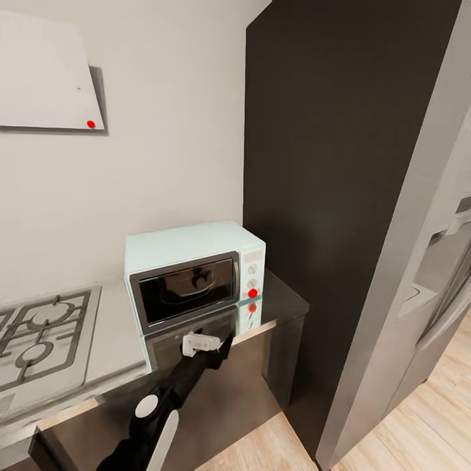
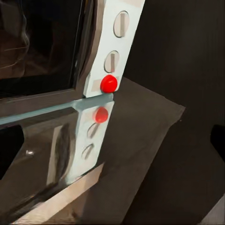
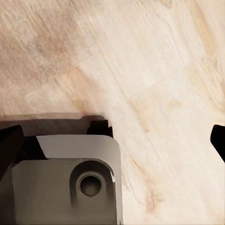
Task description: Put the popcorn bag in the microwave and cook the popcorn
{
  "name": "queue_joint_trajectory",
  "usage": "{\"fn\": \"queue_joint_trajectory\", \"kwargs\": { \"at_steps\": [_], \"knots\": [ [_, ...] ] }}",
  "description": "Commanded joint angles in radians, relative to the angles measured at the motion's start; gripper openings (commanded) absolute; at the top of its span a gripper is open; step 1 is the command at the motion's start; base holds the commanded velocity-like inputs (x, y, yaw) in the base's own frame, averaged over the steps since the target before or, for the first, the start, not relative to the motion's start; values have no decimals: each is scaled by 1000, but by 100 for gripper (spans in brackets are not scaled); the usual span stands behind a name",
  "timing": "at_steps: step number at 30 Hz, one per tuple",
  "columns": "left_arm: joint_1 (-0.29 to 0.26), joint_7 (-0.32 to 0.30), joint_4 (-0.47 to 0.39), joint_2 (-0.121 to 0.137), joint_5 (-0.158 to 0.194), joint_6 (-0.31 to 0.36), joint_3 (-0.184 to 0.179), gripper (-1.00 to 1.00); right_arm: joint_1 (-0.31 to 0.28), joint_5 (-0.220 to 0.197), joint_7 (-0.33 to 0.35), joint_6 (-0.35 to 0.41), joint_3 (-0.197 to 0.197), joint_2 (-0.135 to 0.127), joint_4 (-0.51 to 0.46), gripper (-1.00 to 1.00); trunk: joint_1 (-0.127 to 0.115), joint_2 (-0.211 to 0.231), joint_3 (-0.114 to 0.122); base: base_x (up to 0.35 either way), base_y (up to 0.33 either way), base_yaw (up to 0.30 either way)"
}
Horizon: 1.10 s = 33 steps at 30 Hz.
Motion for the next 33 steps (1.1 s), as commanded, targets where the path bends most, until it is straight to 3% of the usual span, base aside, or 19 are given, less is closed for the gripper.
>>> {"fn": "queue_joint_trajectory", "kwargs": {
  "at_steps": [1,7,15,16,18,19,23,28,33],
  "knots": [
    [3,-3,-7,5,5,14,6,100,-1,12,2,3,-8,-6,1,100,0,-1,-1,0,0,0],
    [4,-2,-40,16,-29,41,7,100,-1,25,4,3,-7,-11,1,100,0,-1,-1,0,0,0],
    [4,0,-12,19,-30,79,-31,100,-1,27,1,2,-6,-10,1,100,0,-1,-1,0,0,0],
    [4,0,93,19,-29,145,-200,100,-1,27,1,2,-6,-9,1,100,0,-1,-1,0,0,0],
    [4,0,107,21,-28,185,-209,100,-1,27,1,2,-7,-10,1,100,0,-1,-1,0,0,0],
    [4,2,134,23,-29,239,-211,100,-1,27,1,2,-6,-9,1,100,0,-1,-1,0,0,0],
    [4,6,266,23,-29,279,-210,100,-1,28,1,2,-6,-9,1,100,0,-1,-1,0,0,0],
    [4,16,462,24,-31,273,-202,100,-1,28,1,2,-6,-7,1,100,0,-1,-1,0,0,0],
    [4,18,695,35,-27,170,-169,100,-1,28,1,2,-6,-7,1,100,0,-1,-1,0,0,0]
  ]
}}
